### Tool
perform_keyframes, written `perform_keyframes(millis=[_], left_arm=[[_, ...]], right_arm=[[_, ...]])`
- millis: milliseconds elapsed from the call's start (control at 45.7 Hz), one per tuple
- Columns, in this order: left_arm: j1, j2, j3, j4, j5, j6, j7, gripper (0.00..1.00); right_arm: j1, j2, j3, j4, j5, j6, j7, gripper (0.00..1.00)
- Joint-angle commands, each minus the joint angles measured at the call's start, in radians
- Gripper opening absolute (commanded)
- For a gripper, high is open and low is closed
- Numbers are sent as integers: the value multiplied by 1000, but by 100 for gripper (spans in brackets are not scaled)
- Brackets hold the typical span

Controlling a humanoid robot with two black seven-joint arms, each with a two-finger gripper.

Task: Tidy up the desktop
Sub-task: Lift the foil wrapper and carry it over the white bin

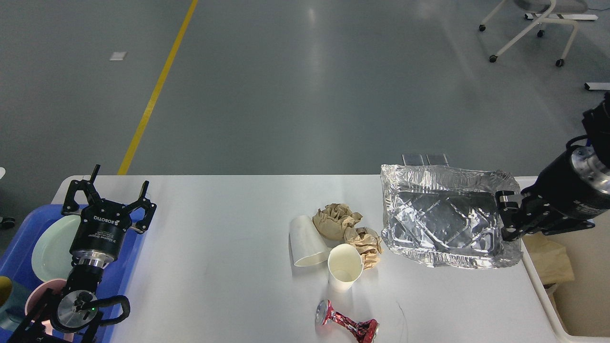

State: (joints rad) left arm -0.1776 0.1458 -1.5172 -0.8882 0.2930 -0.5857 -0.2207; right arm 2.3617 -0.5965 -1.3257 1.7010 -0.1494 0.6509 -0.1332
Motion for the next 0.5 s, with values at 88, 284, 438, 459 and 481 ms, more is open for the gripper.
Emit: perform_keyframes(millis=[88,284,438,459,481], left_arm=[[1,1,0,0,0,0,0,96],[1,0,0,0,0,1,0,96],[1,0,0,0,0,1,-2,96],[1,0,0,0,0,1,0,96],[1,0,0,0,0,0,0,96]], right_arm=[[-85,-103,-82,-185,4,-11,-2,0],[-271,-253,-59,-434,-1,-11,-11,0],[-588,-344,104,-698,16,-56,-13,0],[-631,-344,132,-719,16,-68,-13,0],[-671,-344,160,-739,17,-80,-13,0]])
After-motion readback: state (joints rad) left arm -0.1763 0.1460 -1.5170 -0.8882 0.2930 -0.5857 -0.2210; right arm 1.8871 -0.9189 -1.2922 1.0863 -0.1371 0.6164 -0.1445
